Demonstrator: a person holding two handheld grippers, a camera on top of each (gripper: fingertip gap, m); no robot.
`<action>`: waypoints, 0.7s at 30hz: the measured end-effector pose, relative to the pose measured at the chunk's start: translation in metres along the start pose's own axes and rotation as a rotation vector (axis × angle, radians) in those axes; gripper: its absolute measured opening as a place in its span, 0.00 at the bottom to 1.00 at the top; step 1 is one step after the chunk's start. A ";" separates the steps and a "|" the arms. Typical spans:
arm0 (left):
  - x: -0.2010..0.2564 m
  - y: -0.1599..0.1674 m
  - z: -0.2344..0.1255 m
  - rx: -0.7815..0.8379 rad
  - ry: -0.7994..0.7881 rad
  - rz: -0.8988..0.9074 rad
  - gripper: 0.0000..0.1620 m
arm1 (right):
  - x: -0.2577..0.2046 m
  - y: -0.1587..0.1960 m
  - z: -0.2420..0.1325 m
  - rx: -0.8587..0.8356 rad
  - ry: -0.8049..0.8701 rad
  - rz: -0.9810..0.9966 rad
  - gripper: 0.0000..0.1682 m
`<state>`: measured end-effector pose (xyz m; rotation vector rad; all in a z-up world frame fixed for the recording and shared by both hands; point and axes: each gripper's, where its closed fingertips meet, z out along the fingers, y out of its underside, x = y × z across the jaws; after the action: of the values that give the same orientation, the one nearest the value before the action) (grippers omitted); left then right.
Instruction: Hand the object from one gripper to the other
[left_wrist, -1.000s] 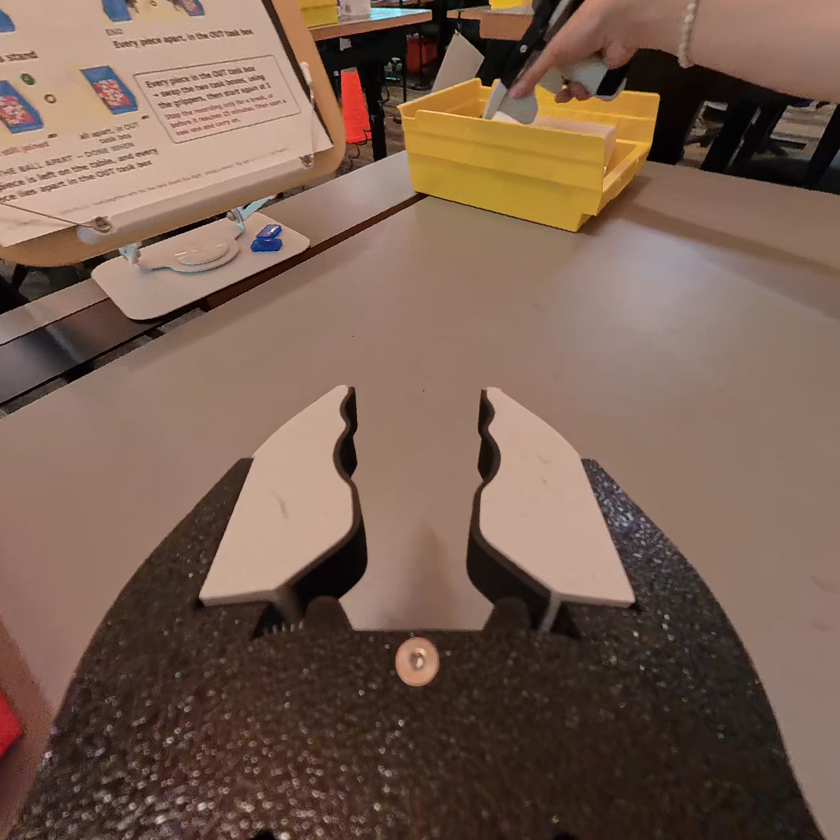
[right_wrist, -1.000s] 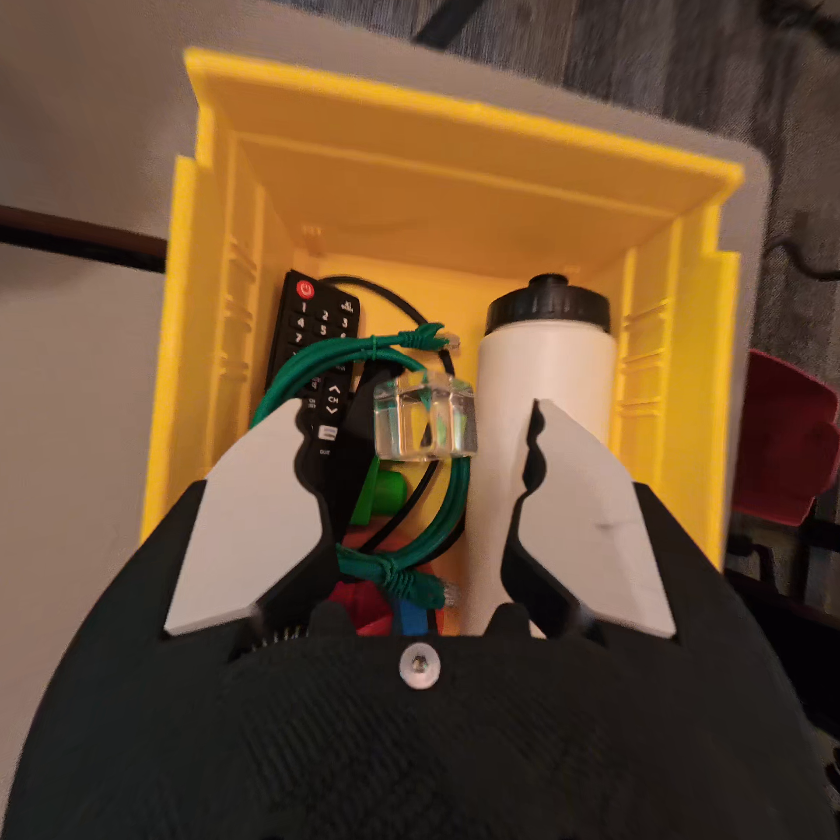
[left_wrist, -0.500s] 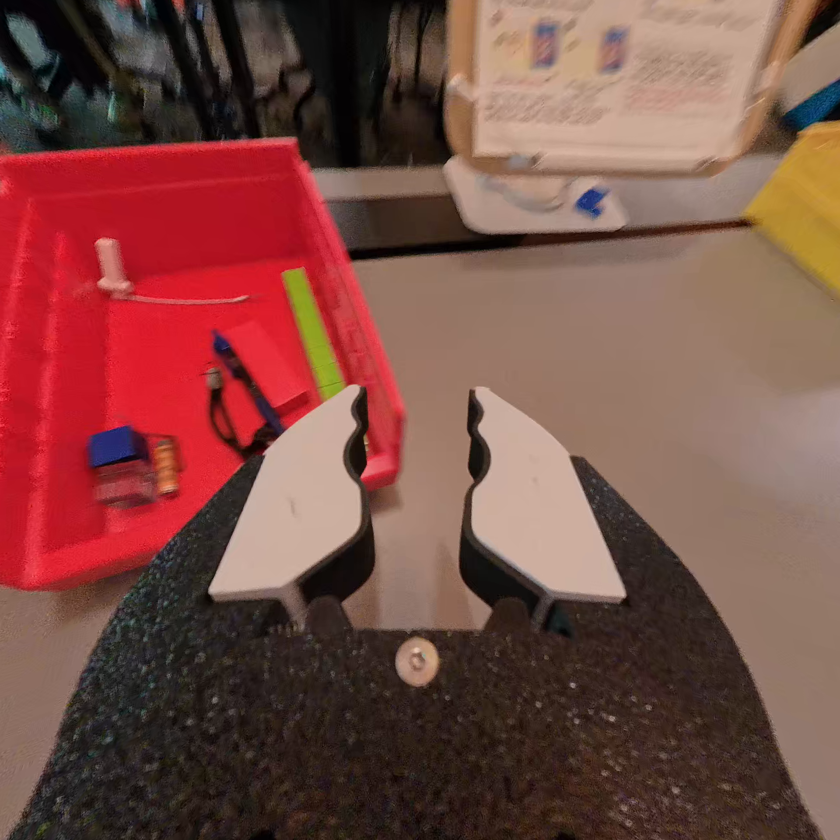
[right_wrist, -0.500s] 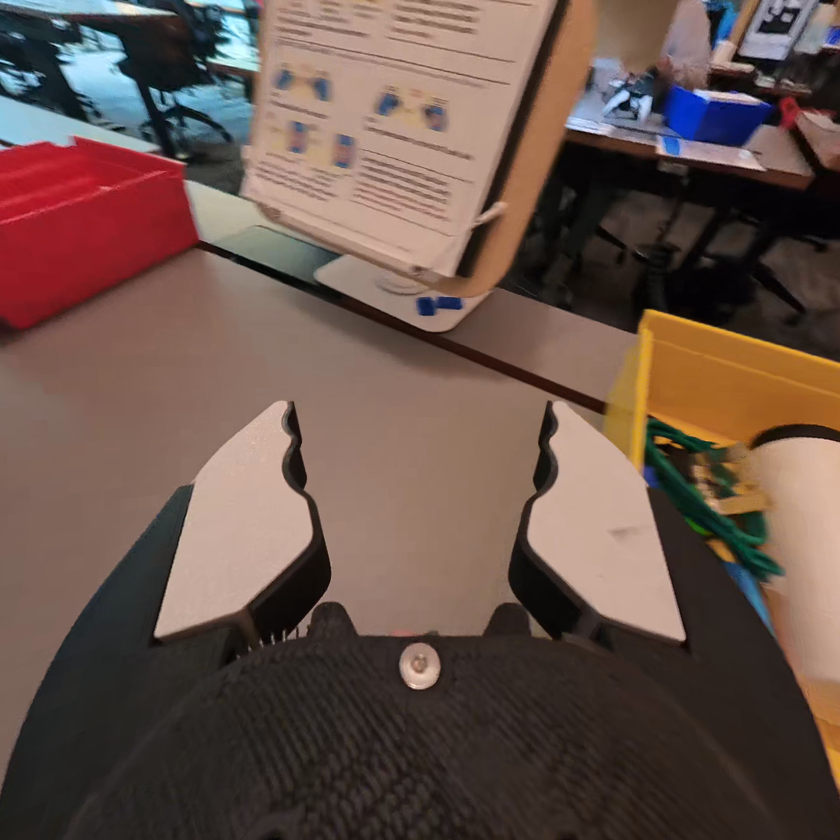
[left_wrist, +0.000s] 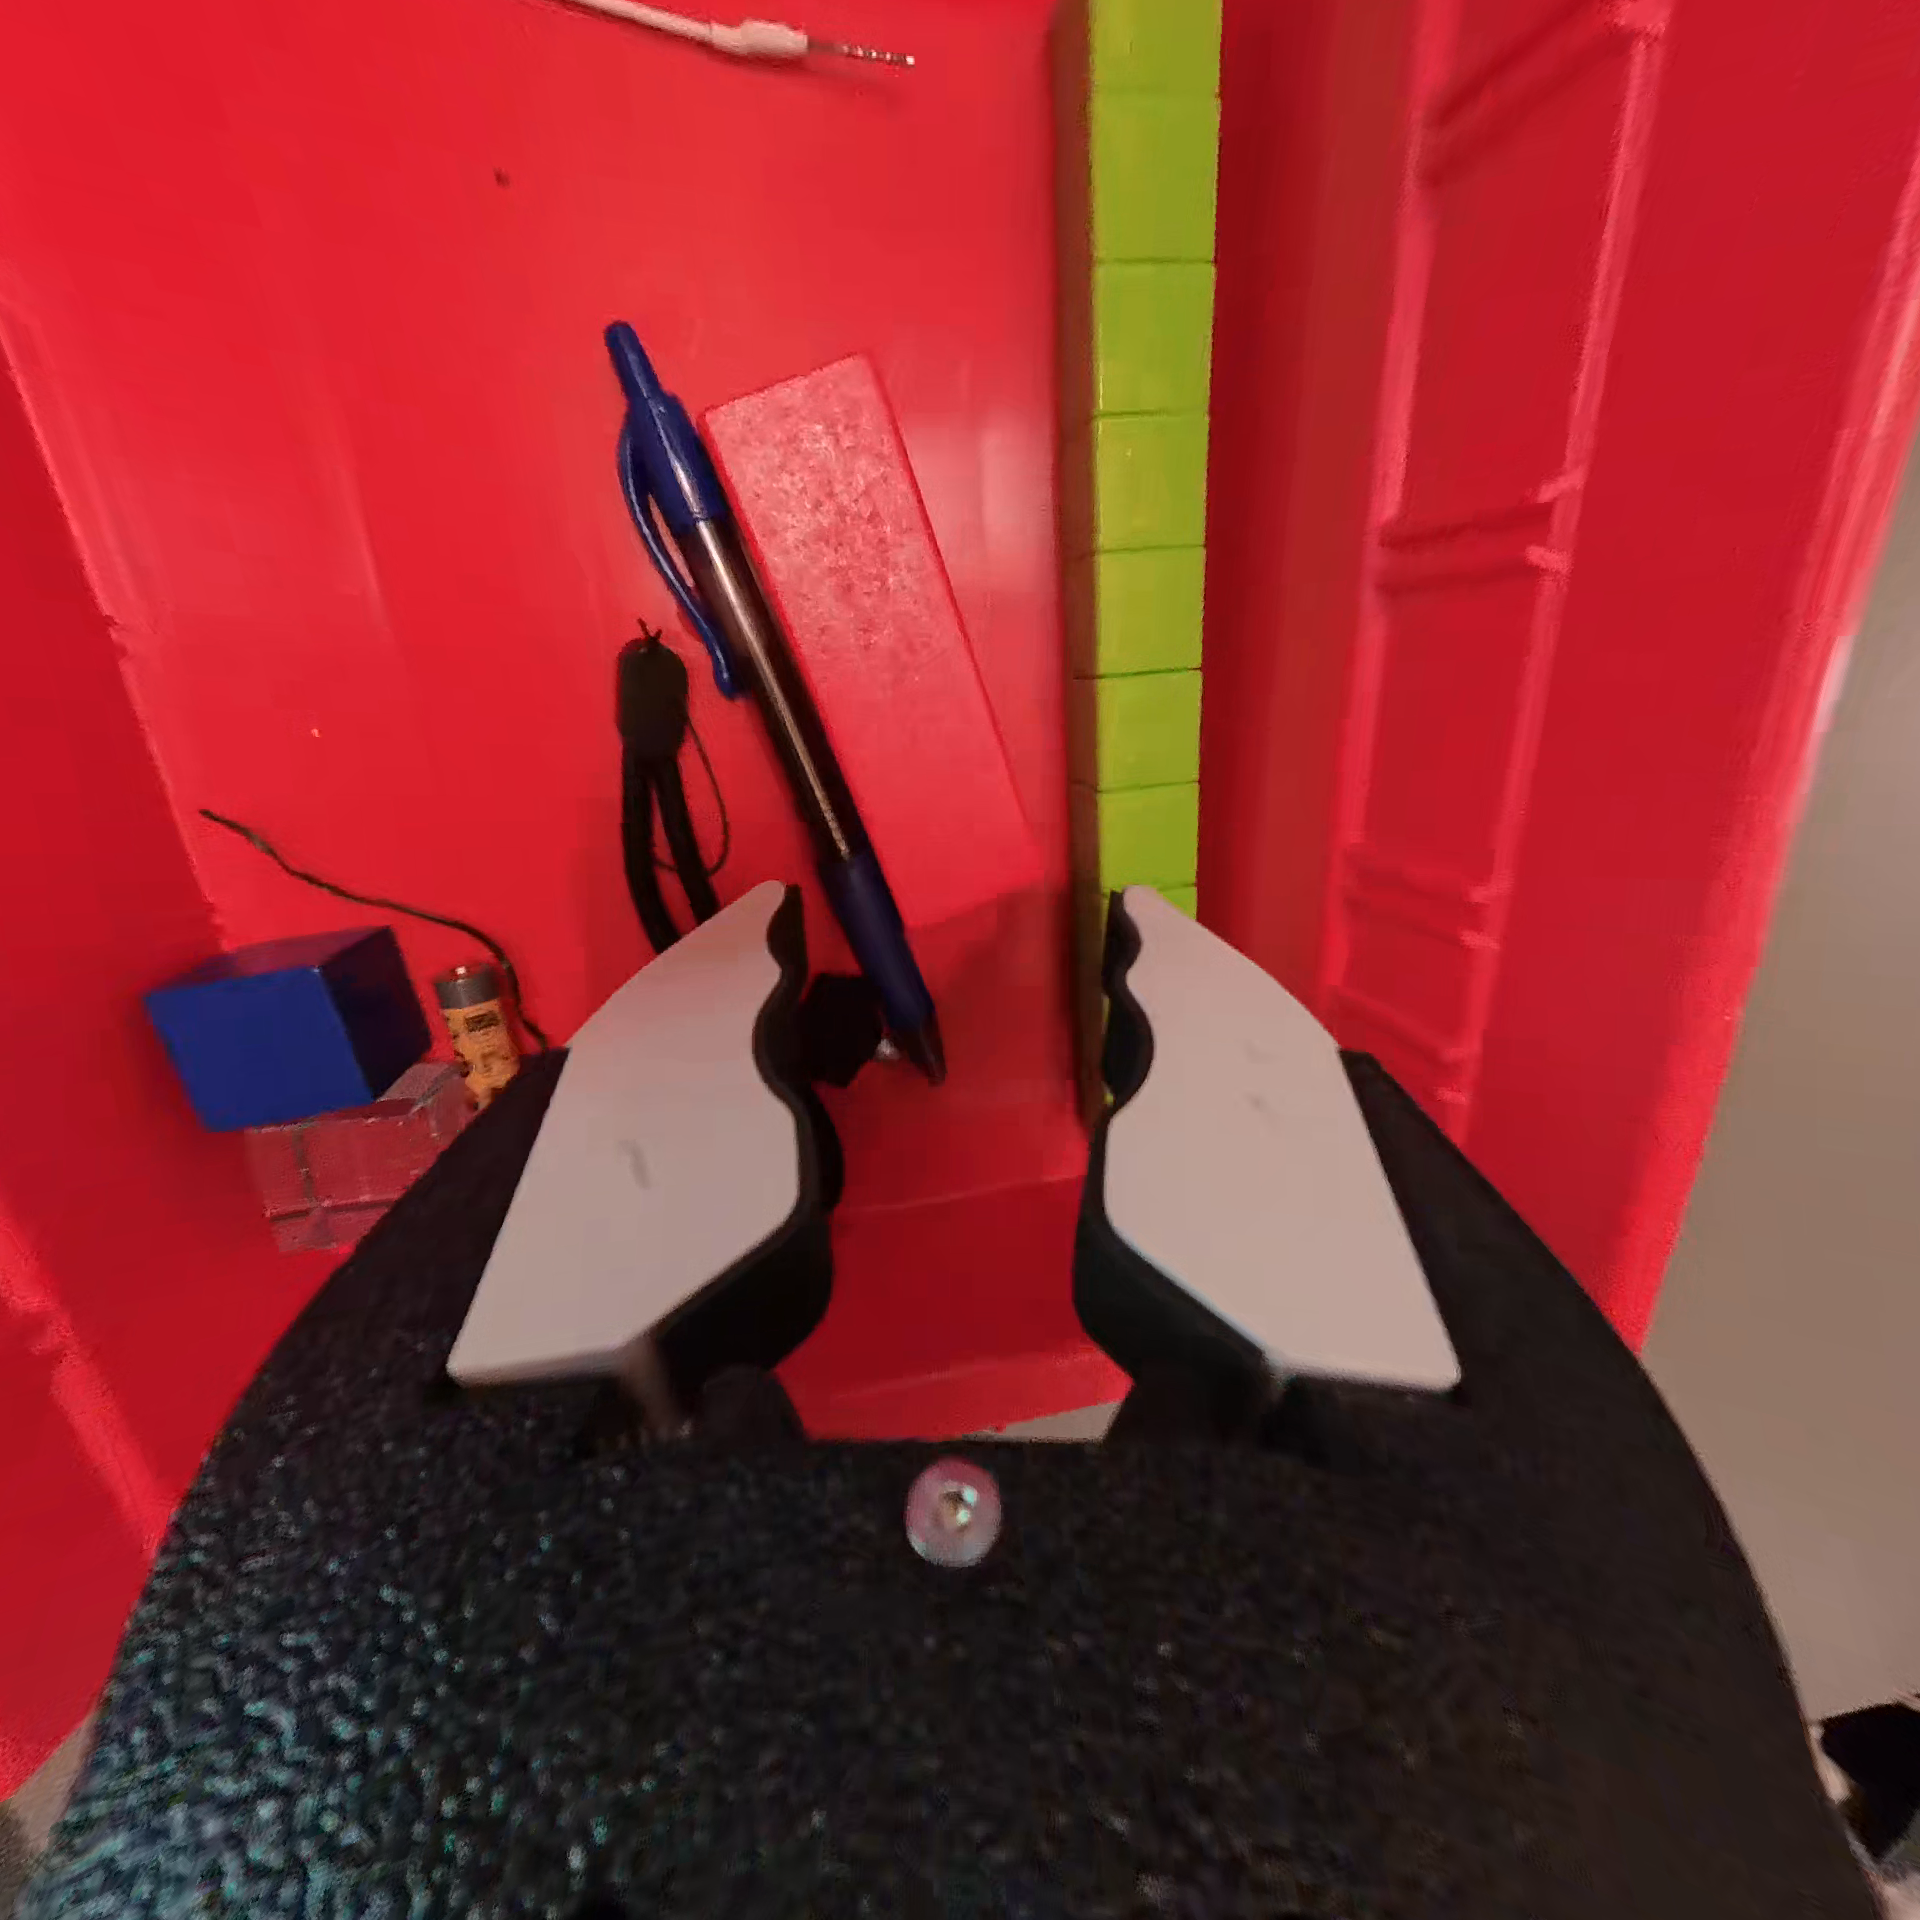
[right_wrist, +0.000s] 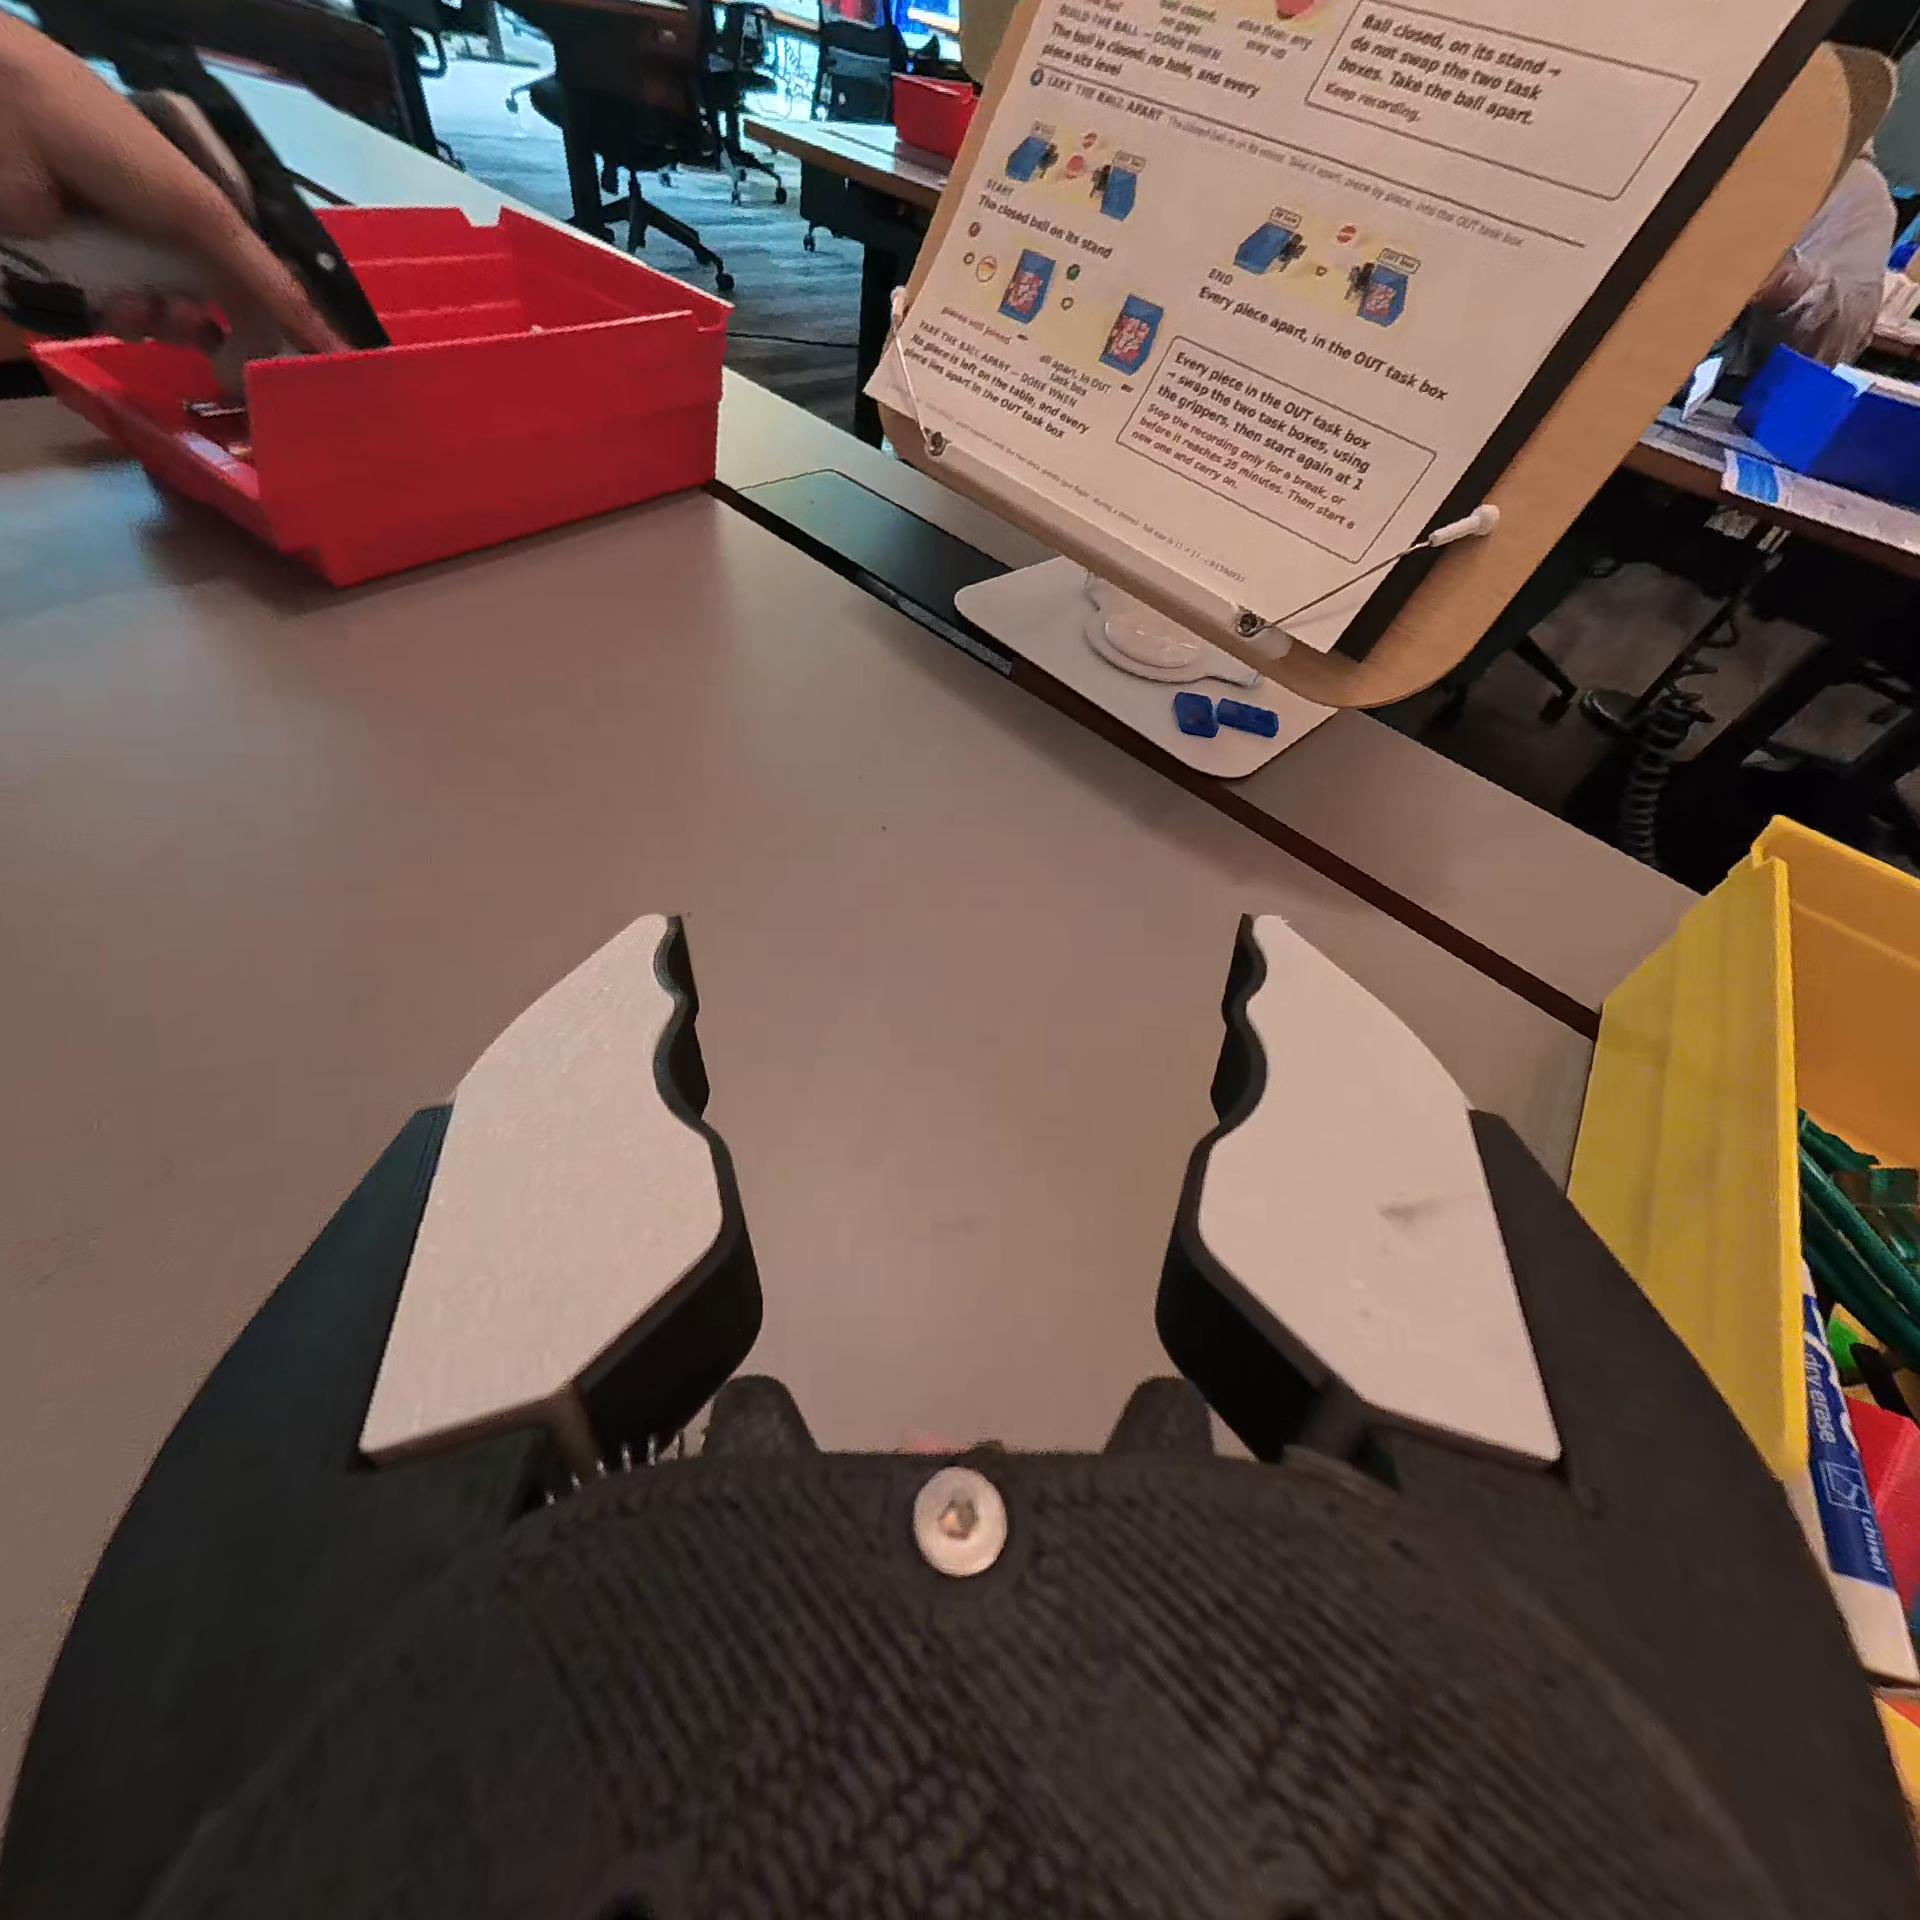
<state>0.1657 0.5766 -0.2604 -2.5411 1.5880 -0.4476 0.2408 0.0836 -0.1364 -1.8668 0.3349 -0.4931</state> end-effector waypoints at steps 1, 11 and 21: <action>0.001 0.000 0.003 -0.008 0.006 -0.017 0.34 | 0.000 0.000 -0.001 0.000 -0.002 -0.008 0.58; 0.004 -0.010 0.012 -0.009 -0.052 -0.103 0.36 | 0.007 0.003 -0.004 0.003 0.007 -0.017 0.58; 0.011 -0.015 0.016 0.027 -0.023 -0.144 0.29 | 0.006 0.006 -0.003 -0.005 -0.002 -0.015 0.57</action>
<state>0.1879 0.5730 -0.2699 -2.6404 1.3876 -0.4487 0.2450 0.0759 -0.1404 -1.8754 0.3215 -0.5012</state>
